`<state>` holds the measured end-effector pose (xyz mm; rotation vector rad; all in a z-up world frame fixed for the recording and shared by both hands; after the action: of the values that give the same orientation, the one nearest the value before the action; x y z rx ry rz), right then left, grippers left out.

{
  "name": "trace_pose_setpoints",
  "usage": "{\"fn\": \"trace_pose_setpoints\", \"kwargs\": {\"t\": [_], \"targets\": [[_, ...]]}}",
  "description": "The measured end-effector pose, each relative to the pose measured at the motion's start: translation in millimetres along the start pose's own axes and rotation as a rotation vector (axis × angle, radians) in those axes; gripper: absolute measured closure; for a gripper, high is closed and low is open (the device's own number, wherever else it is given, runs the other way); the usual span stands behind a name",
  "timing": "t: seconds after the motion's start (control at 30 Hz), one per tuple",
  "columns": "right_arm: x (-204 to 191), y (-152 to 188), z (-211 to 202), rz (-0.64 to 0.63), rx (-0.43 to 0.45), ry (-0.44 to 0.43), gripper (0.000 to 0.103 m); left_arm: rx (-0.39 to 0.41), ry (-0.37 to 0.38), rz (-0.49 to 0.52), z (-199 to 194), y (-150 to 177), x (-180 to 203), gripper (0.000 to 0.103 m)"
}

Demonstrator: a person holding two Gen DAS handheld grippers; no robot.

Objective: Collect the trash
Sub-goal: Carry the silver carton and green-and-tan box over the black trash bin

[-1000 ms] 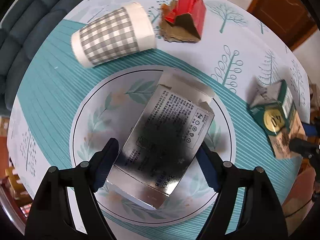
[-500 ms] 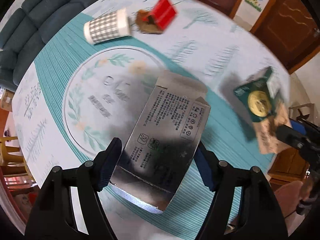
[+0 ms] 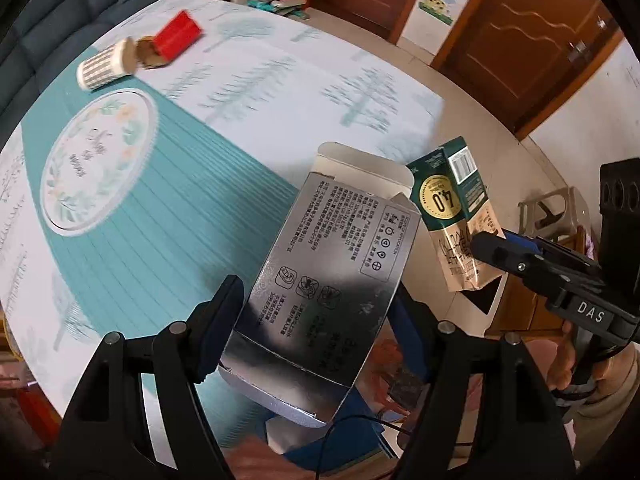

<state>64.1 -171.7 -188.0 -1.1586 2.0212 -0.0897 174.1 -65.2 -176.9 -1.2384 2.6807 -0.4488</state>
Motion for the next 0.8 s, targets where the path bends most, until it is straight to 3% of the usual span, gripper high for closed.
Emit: {"fn": "trace_pose_setpoints", "kwargs": {"t": [0.23,0.33,0.4,0.47,0.57,0.7,0.8], "targets": [[79.3,55.9,-12.5,0.142,-0.01,0.069,0.069,-0.076,0.062,0.052,32.2,46.3,81.7,0.034],[108.5,76.7,-8.8,0.194,-0.016,0.092,0.069,-0.108,0.07,0.072,52.8,63.4,105.6,0.041],[127.2,90.3,-2.0,0.23,-0.028,0.107,0.069,-0.145,0.076,0.076,68.9,74.5,115.9,0.05],[147.0,103.3,6.4,0.258,-0.047,0.13,0.069,-0.183,0.081,0.073,86.2,86.4,126.0,0.079],[174.3,119.5,24.0,0.301,-0.095,0.164,0.069,-0.234,0.093,0.046,122.3,101.2,141.1,0.08],[203.6,134.7,51.0,0.328,-0.177,0.223,0.069,-0.178,0.037,0.057,168.4,97.3,147.1,0.081],[212.9,141.0,59.5,0.326,-0.206,0.245,0.069,-0.191,0.011,0.034,193.8,95.4,140.2,0.081]]}}
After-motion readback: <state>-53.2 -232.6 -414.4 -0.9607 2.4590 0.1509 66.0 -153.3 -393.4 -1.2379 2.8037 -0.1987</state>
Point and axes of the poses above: each gripper's, at about its wrist camera, not at the fingertips, and z roughly the way its jaws point, x to its right, y to its underside, the point moved 10 cm from there along z, roughly the way its jaws point, and after that the axes turned 7 degrees about -y, right-handed, at the moved point
